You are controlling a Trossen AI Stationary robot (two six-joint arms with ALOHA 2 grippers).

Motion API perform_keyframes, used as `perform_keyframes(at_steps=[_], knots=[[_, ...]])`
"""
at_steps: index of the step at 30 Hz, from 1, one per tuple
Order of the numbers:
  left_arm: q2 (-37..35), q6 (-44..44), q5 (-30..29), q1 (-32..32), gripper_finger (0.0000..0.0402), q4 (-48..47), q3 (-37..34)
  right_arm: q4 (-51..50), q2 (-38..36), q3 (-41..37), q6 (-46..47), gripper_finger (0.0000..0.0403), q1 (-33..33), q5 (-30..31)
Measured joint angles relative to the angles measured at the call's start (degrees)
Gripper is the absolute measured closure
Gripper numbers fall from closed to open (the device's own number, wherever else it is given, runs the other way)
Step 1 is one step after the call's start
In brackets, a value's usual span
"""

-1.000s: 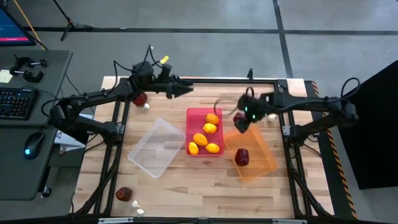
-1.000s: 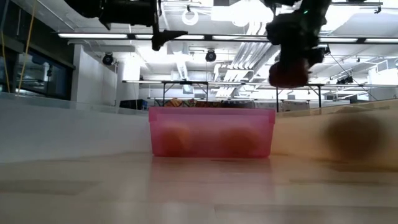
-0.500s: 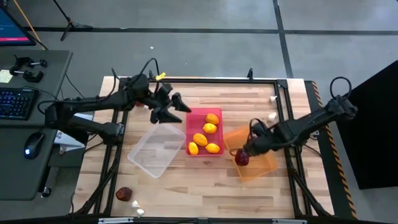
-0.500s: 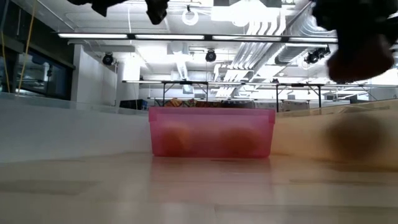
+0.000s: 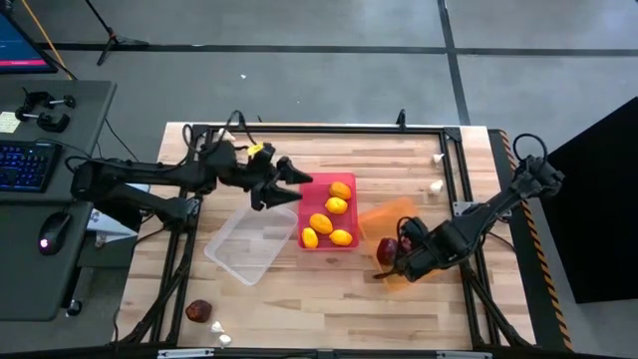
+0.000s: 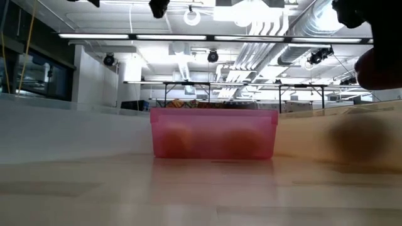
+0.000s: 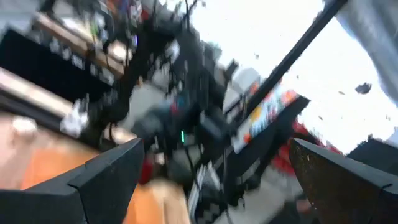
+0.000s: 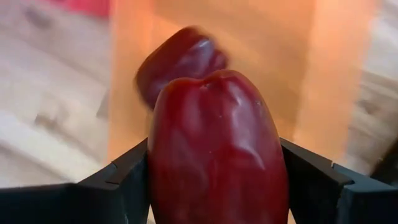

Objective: Sort produce into baskets
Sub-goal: Put the red apple into the orange bin

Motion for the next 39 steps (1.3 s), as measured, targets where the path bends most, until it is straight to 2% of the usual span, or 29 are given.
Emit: perform_keyframes(at_steps=[6, 16, 31, 35, 39], knots=[[0.27, -2.63, -5.11, -0.89, 0.0014, 2.69, 0.04, -0.68, 1.37, 0.00, -2.26, 0.0137, 0.63, -0.37], [0.27, -3.17, -9.14, -1.27, 0.0014, 2.67, 0.04, -4.66, 1.37, 0.00, -2.37, 0.0137, 0.61, -0.94], [0.27, -3.17, -9.50, -1.20, 0.0014, 2.62, 0.04, -3.89, 1.37, 0.00, -6.71, 0.0134, 0.60, -1.29], [0.27, -3.18, -9.44, -1.20, 0.0014, 2.60, 0.04, -3.88, 1.37, 0.00, -6.68, 0.0109, 0.56, -2.87], [0.27, -3.14, -8.89, -1.20, 0.0014, 2.58, 0.04, -3.91, 1.37, 0.00, -6.66, 0.0061, 0.56, -2.91]])
